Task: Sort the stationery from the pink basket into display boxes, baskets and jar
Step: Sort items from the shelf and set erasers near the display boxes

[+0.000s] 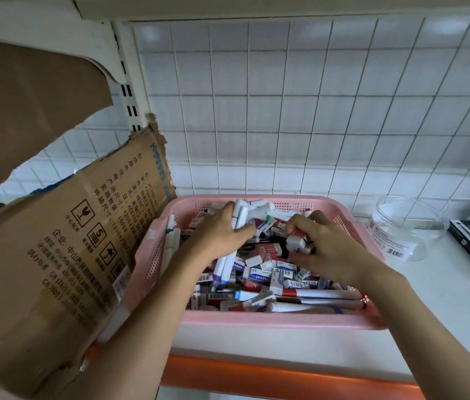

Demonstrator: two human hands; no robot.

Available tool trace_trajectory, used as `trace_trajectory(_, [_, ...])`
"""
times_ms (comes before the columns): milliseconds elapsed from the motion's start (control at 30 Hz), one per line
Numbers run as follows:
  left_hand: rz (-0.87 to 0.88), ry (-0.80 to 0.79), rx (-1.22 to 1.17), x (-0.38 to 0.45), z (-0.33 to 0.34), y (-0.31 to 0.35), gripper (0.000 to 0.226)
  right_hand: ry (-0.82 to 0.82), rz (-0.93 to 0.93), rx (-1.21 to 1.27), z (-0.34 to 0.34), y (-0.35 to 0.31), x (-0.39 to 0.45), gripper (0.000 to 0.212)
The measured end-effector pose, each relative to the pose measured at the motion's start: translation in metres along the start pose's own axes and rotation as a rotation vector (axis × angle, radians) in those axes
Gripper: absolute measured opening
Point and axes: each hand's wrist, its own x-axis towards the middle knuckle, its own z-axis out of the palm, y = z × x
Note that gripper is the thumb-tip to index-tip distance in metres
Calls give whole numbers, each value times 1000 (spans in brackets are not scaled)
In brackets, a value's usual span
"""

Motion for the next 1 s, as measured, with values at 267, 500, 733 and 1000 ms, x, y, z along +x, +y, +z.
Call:
trace_trajectory(267, [-13, -100, 216, 3, 13, -1, 48, -84, 50, -66, 6, -4, -4, 42])
trace_trajectory(500, [52, -56, 128, -2, 10, -5, 27, -73, 20, -73, 5, -9, -7, 38])
trace_trajectory(733, [167, 211, -112, -18, -17, 9, 18, 98, -53, 10, -10, -21, -3, 38])
trace_trajectory(1000, [171, 274, -187, -39, -22, 28, 33, 178, -60, 74, -3, -29, -10, 32])
